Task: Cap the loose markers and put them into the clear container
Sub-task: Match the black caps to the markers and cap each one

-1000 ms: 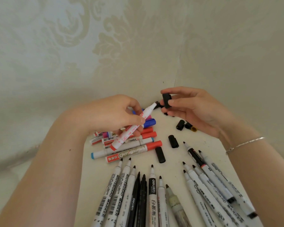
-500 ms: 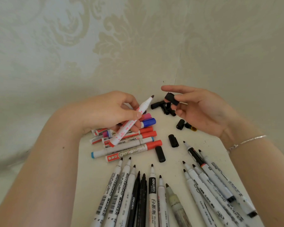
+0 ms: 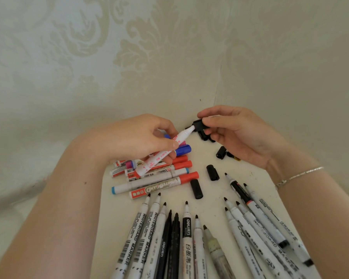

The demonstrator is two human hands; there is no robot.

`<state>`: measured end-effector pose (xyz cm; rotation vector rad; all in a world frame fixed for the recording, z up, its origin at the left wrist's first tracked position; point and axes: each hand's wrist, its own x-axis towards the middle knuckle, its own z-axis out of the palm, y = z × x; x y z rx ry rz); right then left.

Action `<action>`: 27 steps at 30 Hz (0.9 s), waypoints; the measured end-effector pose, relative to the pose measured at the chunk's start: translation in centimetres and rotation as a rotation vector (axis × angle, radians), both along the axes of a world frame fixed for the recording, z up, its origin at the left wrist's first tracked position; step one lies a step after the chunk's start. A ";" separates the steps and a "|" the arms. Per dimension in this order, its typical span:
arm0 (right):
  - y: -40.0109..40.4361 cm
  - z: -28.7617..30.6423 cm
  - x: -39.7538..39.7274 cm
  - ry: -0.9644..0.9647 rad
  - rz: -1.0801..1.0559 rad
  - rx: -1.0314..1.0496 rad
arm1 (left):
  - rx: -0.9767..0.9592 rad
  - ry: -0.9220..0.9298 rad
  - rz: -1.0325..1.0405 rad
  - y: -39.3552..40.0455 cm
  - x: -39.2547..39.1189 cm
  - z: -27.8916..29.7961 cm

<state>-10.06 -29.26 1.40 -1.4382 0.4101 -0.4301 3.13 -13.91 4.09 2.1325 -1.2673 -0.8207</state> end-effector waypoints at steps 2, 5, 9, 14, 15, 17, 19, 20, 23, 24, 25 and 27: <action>0.2 -0.1 0.1 0.007 0.007 -0.004 | -0.001 -0.036 -0.018 -0.2 0.0 -0.1; 0.4 -0.3 0.2 0.010 0.020 -0.023 | -0.013 -0.071 -0.027 -0.5 0.1 -0.4; 0.6 -0.3 0.3 -0.018 -0.008 0.009 | -0.121 -0.089 0.022 -0.8 0.4 -0.9; 0.9 0.2 0.2 -0.077 -0.042 0.111 | -0.251 -0.194 0.013 -1.2 0.2 -1.0; 1.0 0.2 0.2 -0.081 -0.051 0.120 | -0.261 -0.221 0.013 -1.3 0.2 -0.9; 1.1 0.2 0.2 -0.081 -0.063 0.133 | -0.272 -0.256 0.020 -1.3 0.2 -0.8; 1.2 0.3 0.3 -0.070 -0.070 0.127 | -0.279 -0.267 0.034 -1.3 0.1 -0.7; 1.3 0.4 0.2 -0.064 -0.072 0.120 | -0.286 -0.270 0.038 -1.4 0.0 -0.8; 1.2 0.6 0.0 -0.045 -0.082 0.099 | -0.306 -0.298 0.043 -1.7 -0.2 -0.9; 1.2 0.6 0.0 -0.039 -0.083 0.093 | -0.308 -0.315 0.044 -1.9 -0.3 -1.0; 1.2 0.6 0.0 -0.035 -0.082 0.092 | -0.306 -0.330 0.046 -1.9 -0.4 -1.0; 1.2 0.6 -0.1 -0.027 -0.086 0.085 | -0.301 -0.351 0.055 -2.0 -0.5 -1.0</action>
